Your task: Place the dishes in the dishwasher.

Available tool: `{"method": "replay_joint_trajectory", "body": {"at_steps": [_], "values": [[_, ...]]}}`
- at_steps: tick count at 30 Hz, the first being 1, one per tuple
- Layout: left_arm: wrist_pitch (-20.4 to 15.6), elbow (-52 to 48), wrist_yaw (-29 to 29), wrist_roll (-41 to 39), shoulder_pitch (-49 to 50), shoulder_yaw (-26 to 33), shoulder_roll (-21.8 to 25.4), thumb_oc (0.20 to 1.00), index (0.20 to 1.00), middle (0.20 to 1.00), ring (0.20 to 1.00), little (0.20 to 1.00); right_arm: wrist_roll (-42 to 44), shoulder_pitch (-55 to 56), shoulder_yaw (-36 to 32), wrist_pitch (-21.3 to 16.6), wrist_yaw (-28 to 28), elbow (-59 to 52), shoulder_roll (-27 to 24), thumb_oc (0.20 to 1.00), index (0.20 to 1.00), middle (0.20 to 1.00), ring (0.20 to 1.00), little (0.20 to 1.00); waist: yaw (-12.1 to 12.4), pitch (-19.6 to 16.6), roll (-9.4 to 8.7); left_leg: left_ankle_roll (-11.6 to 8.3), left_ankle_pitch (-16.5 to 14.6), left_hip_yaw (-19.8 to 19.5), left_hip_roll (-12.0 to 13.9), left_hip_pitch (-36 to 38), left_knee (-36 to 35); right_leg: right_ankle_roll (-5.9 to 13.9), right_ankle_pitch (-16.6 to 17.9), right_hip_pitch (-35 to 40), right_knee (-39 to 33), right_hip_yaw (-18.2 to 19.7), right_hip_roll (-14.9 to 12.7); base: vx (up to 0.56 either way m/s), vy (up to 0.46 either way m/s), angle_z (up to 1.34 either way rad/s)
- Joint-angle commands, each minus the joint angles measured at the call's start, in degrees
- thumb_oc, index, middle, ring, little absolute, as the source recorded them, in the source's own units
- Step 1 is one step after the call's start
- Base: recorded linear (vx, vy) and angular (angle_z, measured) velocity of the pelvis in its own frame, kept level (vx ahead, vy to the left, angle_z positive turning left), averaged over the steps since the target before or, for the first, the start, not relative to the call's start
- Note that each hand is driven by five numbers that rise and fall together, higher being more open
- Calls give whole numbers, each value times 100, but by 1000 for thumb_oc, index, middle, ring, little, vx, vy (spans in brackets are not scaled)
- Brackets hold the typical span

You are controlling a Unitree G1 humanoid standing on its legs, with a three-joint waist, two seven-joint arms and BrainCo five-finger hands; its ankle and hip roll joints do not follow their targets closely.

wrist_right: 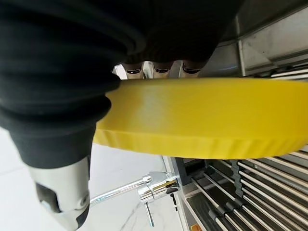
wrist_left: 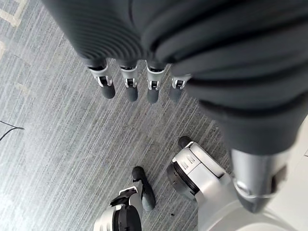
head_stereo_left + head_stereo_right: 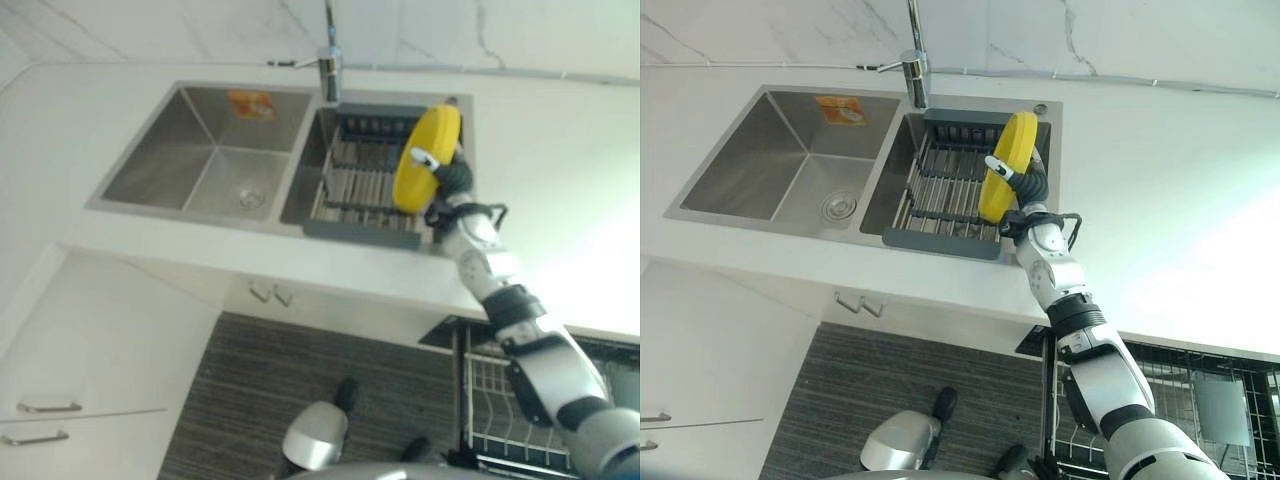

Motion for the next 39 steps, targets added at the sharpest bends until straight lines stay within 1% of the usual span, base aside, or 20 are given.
{"method": "replay_joint_trajectory", "body": {"at_steps": [1, 5, 6, 7, 11, 15, 19, 23, 25, 26, 28, 29, 32, 33, 36, 39], "values": [[144, 254, 6, -147, -19, -586, 263, 1000, 1000, 1000, 1000, 1000, -136, -510, 218, -175, -45, -59, -86, 1000, 1000, 1000, 1000, 1000, 194, -251, 76, 73, -87, 206, 39, -345, -51, 111, -829, -19, 1121, 151, -411, 0, 0, 0], [138, 246, -13, -147, -44, -584, 262, 1000, 1000, 1000, 1000, 1000, -265, -572, 209, -82, -157, 66, -87, 1000, 1000, 1000, 1000, 1000, 220, -173, 109, 77, -71, 170, 6, -427, -3, 115, -842, -53, 1168, 131, -440, -2, 6, 1], [156, 233, -13, -161, -46, -587, 262, 1000, 1000, 1000, 1000, 1000, -342, -558, 217, -47, -267, 73, -91, 573, 573, 573, 573, 573, 220, -164, 114, 78, -68, 175, 4, -439, 4, 118, -840, -55, 1172, 130, -445, 0, 0, 0], [154, 228, -6, -173, -49, -598, 254, 1000, 1000, 1000, 1000, 1000, -440, -570, 209, -22, -412, 140, -99, 200, 200, 200, 200, 200, 227, -147, 121, 80, -66, 170, 0, -455, 18, 119, -838, -51, 1174, 132, -449, 0, 0, 0], [151, 227, -4, -239, -65, -619, 219, 1000, 1000, 1000, 1000, 1000, -867, -659, 185, 16, -829, 274, -125, 200, 200, 200, 200, 200, 242, -106, 142, 83, -63, 155, -13, -492, 29, 121, -832, -79, 1176, 143, -460, 0, 0, 0], [92, 196, -22, -218, -60, -613, 195, 1000, 1000, 1000, 1000, 1000, -1010, -720, 202, -7, -935, 277, -167, 200, 200, 200, 200, 200, 253, -47, 164, 82, -53, 135, -34, -554, 57, 123, -821, -126, 1183, 161, -469, 0, 0, 0], [124, 194, -5, -242, -83, -617, 183, 1000, 1000, 1000, 1000, 1000, -993, -711, 235, -181, -943, 279, -142, 200, 200, 200, 200, 200, 257, -47, 165, 84, -61, 129, -32, -568, 72, 122, -821, -129, 1181, 164, -467, 0, 0, 0], [123, 190, 37, -287, -72, -617, 143, 1000, 1000, 1000, 1000, 1000, -971, -679, 244, -483, -932, 198, -103, 200, 200, 200, 200, 200, 244, -56, 160, 82, -66, 157, -16, -562, 72, 129, -817, -119, 1164, 184, -468, 0, 0, 0], [110, 200, 34, -255, -74, -603, 145, 1000, 1000, 1000, 1000, 1000, -635, -637, 253, -745, -747, 150, -50, 200, 200, 200, 200, 200, 228, -68, 151, 78, -68, 186, -3, -544, 58, 140, -808, -114, 1148, 189, -464, -31, -15, -1], [95, 207, 35, -240, -78, -607, 140, 1000, 1000, 1000, 1000, 1000, -522, -613, 258, -885, -716, 119, -27, 200, 200, 200, 200, 200, 224, -73, 148, 79, -69, 192, -2, -540, 54, 143, -805, -112, 1141, 196, -463, -33, -26, -1], [60, 218, 75, -214, -76, -620, 126, 1000, 1000, 1000, 1000, 1000, -148, -504, 237, -1325, -544, -47, 102, 200, 200, 200, 200, 200, 195, -101, 125, 91, -83, 249, 21, -500, 42, 155, -789, -88, 1120, 203, -459, -35, -42, -2], [43, 233, 72, -173, -81, -617, 126, 1000, 1000, 1000, 1000, 1000, -102, -464, 223, -1512, -441, -142, 147, 200, 200, 200, 200, 200, 179, -123, 114, 94, -91, 280, 33, -482, 38, 162, -785, -82, 1114, 212, -458, -29, -41, -3], [6, 272, 82, -108, -84, -589, 134, 1000, 1000, 1000, 1000, 1000, -141, -371, 205, -1861, -355, -476, 220, 200, 200, 200, 200, 200, 120, -188, 70, 101, -119, 375, 64, -392, 5, 183, -772, -58, 1097, 230, -454, -27, -54, -3], [-16, 272, 87, -71, -89, -566, 137, 1000, 1000, 1000, 1000, 1000, -22, -312, 212, -2039, -332, -831, 267, 200, 200, 200, 200, 200, 56, -261, 13, 107, -156, 489, 109, -314, -10, 195, -763, -29, 1063, 266, -444, -58, -86, -8], [-24, 273, 106, -62, -101, -546, 135, 1000, 1000, 1000, 1000, 1000, 37, -245, 210, -2133, -361, -1155, 290, 200, 200, 200, 200, 200, -19, -360, -41, 109, -204, 609, 148, -207, -40, 207, -743, -25, 1032, 313, -429, -53, -82, -23], [-34, 285, 188, 19, -100, -508, 115, 1000, 1000, 1000, 1000, 1000, 53, -122, 201, -2238, -394, -1551, 308, 200, 200, 200, 200, 200, -150, -497, -121, 92, -276, 769, 236, -36, -77, 216, -714, -39, 1006, 409, -405, -58, -111, -34]]}}
